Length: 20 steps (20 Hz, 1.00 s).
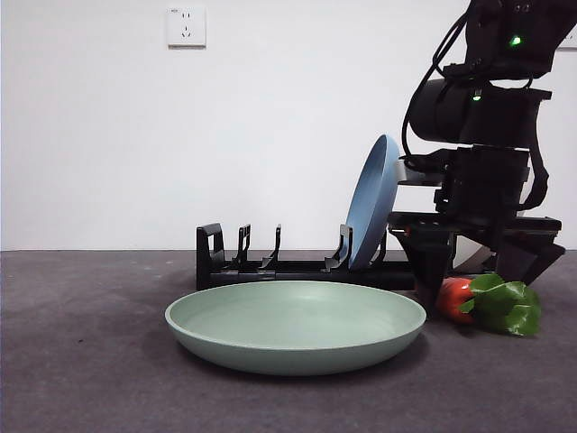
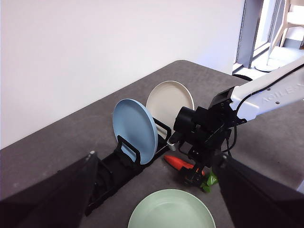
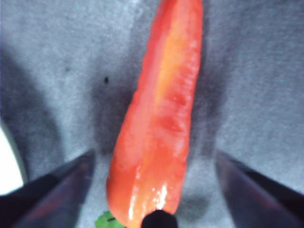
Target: Take the green plate from the plate rack,put the plate on the table,take the carrot from the table,put the carrot in the plate
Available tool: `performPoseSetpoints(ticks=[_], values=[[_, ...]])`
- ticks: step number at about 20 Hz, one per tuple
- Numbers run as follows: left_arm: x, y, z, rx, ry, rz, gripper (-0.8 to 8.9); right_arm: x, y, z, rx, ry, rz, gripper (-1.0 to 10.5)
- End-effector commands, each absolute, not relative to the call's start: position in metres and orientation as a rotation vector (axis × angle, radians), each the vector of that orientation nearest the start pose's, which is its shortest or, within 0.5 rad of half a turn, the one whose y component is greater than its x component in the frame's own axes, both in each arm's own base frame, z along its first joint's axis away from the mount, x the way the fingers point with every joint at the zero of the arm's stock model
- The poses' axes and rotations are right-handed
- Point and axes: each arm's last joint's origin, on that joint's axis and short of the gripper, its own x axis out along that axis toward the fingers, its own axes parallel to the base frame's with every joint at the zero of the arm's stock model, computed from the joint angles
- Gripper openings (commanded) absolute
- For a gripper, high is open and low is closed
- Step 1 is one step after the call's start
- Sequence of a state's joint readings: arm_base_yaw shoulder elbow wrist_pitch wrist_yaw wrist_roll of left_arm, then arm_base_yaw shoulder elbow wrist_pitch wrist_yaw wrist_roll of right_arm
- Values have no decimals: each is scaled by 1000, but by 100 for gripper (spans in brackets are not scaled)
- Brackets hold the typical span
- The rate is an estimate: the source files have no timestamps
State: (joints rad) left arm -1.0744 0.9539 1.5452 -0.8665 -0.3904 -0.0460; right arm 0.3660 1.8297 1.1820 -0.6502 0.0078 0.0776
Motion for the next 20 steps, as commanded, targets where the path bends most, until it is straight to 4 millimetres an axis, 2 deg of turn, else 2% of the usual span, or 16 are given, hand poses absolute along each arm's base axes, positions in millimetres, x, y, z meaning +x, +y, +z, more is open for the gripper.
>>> performPoseSetpoints(ticks=[1,3,5,7,9,12,13,15,20], values=[[71,-107,480,134,223,-666,409,324,125,164,-165,1285,252,144],[71,-107,480,136,221,-652,409,324,125,164,-165,1286,253,-2],[72,-106,480,137,220,-642,409,324,125,164,-172,1287,266,-16],[72,-106,480,137,220,-642,409,320,123,173,-174,1276,270,-17],[72,-106,480,136,219,-641,409,312,121,200,-163,1208,281,-17],[72,-106,480,136,219,-642,409,288,127,249,-153,1052,339,-17],[72,-106,480,136,219,-642,409,278,133,261,-158,1015,369,-17],[72,-106,480,136,219,-642,409,262,155,267,-175,993,440,-17],[71,-106,479,138,220,-644,409,239,212,253,-217,989,587,-17]])
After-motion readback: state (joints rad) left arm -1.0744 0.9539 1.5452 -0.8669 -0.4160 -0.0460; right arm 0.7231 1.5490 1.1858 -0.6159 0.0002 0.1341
